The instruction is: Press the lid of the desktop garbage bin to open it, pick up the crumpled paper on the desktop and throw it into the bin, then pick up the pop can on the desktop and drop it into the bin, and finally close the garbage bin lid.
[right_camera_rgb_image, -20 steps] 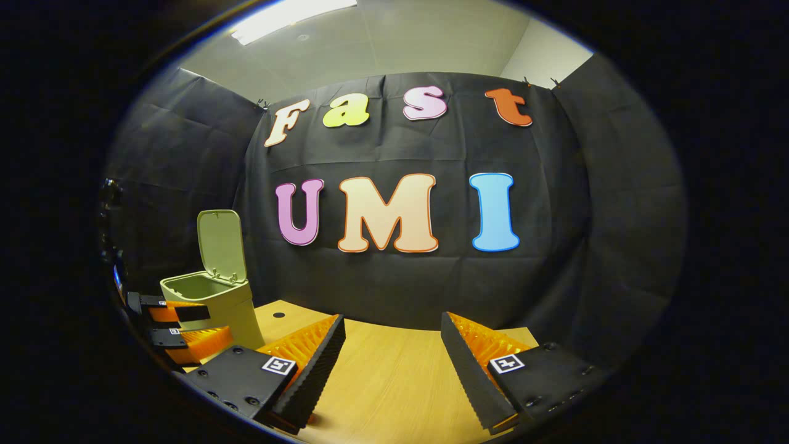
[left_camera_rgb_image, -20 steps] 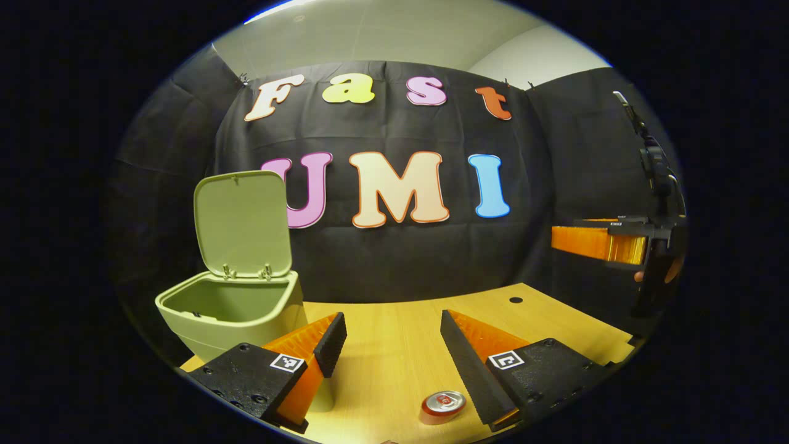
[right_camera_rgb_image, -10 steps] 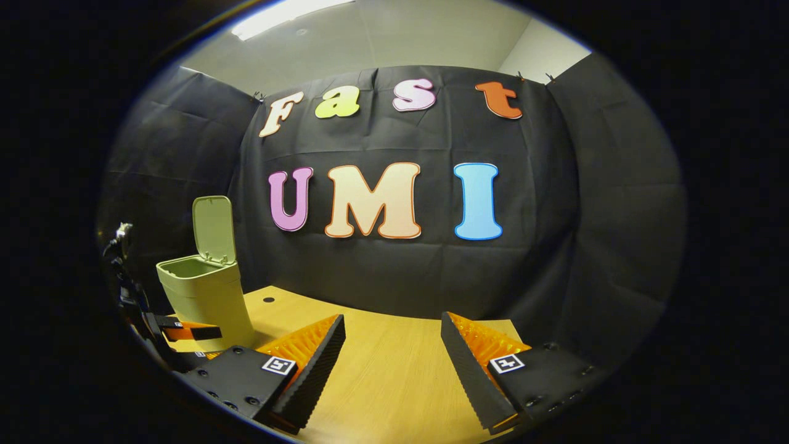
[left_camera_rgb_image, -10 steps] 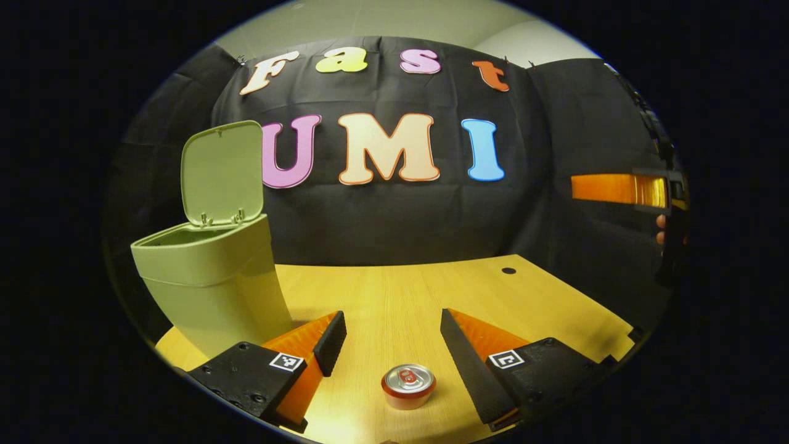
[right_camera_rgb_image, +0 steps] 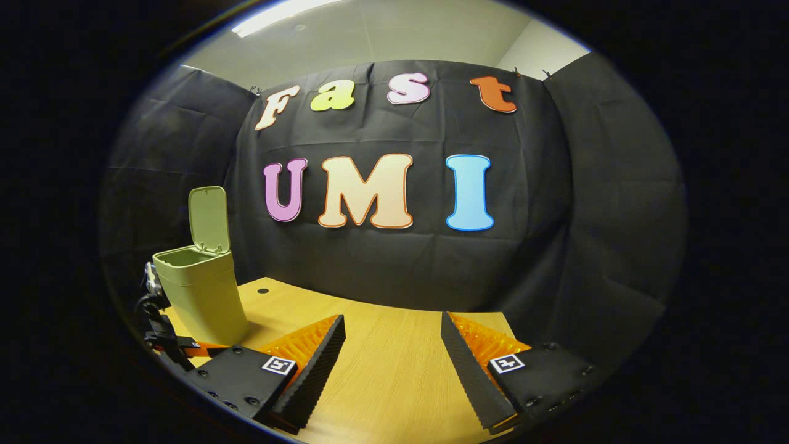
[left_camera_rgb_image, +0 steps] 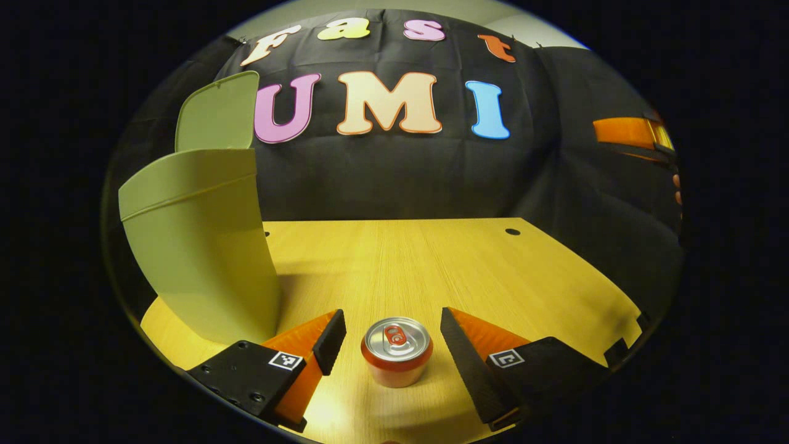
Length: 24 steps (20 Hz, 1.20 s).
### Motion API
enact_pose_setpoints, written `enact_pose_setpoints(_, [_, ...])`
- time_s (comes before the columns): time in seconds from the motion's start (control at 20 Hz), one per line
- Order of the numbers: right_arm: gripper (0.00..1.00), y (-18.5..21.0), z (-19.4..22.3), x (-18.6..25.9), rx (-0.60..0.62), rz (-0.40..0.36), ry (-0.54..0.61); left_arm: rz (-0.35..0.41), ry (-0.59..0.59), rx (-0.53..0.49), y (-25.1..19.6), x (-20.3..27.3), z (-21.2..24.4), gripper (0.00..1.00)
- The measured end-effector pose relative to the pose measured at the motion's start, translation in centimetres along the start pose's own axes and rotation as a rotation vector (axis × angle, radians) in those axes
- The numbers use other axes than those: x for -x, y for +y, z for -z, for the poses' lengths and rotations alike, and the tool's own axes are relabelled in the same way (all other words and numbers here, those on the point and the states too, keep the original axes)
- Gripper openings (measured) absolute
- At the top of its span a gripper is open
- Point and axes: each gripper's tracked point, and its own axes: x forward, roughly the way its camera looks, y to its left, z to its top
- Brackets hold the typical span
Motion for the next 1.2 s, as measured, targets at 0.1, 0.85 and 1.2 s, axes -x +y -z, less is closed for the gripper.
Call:
enact_pose_setpoints(0.1, [0.98,0.1,0.2,0.1,0.015,0.001,0.008,0.0,0.02,-0.002,0.0,-0.3,1.1,0.94])
enact_pose_setpoints(0.85, [0.98,2.5,-0.3,-0.5,0.039,-0.012,0.004,0.056,0.013,-0.038,0.6,-0.7,-0.1,0.77])
enact_pose_setpoints(1.2, [0.98,4.7,-0.8,-1.4,0.002,-0.022,-0.02,0.074,-0.137,-0.075,2.4,0.5,-9.2,0.77])
